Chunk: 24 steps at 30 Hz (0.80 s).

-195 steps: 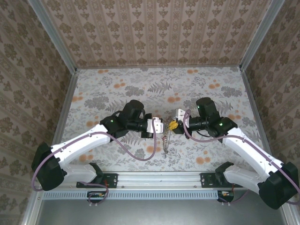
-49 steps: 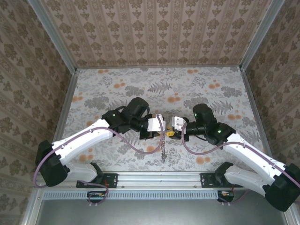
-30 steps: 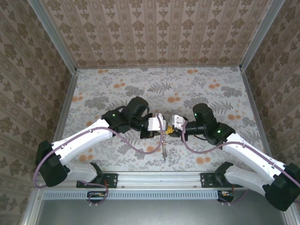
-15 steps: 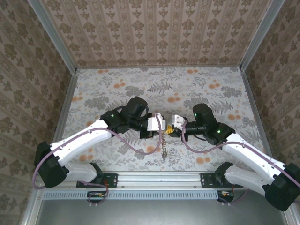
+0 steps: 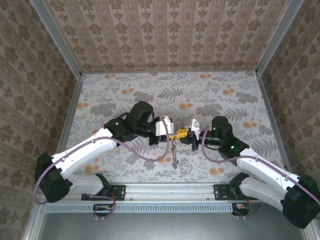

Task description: Put the keys on the keyring

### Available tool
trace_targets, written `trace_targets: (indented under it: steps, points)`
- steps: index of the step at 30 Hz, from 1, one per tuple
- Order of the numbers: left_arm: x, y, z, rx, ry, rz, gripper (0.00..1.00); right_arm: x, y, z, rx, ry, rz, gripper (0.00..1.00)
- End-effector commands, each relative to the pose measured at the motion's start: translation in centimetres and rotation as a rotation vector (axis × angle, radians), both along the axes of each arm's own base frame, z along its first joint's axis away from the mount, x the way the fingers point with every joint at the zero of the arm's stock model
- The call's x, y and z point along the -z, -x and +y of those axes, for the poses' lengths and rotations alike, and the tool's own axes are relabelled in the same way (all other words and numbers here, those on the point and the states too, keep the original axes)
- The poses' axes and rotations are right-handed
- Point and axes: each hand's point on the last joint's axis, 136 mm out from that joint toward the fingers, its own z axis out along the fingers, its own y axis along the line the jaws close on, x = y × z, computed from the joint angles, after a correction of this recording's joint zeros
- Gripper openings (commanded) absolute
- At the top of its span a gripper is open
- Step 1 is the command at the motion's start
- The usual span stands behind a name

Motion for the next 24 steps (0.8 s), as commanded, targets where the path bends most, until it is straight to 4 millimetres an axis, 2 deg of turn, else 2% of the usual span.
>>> trace_targets:
  steps: [1, 11, 15, 18, 20, 24]
  points:
    - [-0.3, 0.4, -0.1, 0.008, 0.032, 0.031, 0.17, -5.3, 0.9, 0.0, -0.033, -0.157, -0.142, 0.00]
    - [-0.1, -0.4, 0.1, -0.037, 0.043, 0.051, 0.17, -6.5, 1.0, -0.2, -0.032, -0.214, -0.174, 0.00]
    - [-0.3, -0.5, 0.2, -0.047, 0.049, 0.051, 0.10, -6.7, 0.9, 0.0, -0.044, -0.213, -0.176, 0.00]
    - [-1.1, -0.6, 0.5, -0.053, 0.074, 0.036, 0.00, -5.8, 1.1, 0.3, -0.067, -0.170, -0.165, 0.00]
    - [-1.7, -0.6, 0.7, -0.055, 0.093, 0.026, 0.00, -4.4, 1.5, 0.5, -0.099, -0.100, -0.149, 0.00]
    - [-1.9, -0.5, 1.5, -0.067, 0.083, 0.019, 0.00, -2.1, 1.7, 0.0, -0.094, 0.039, -0.160, 0.14]
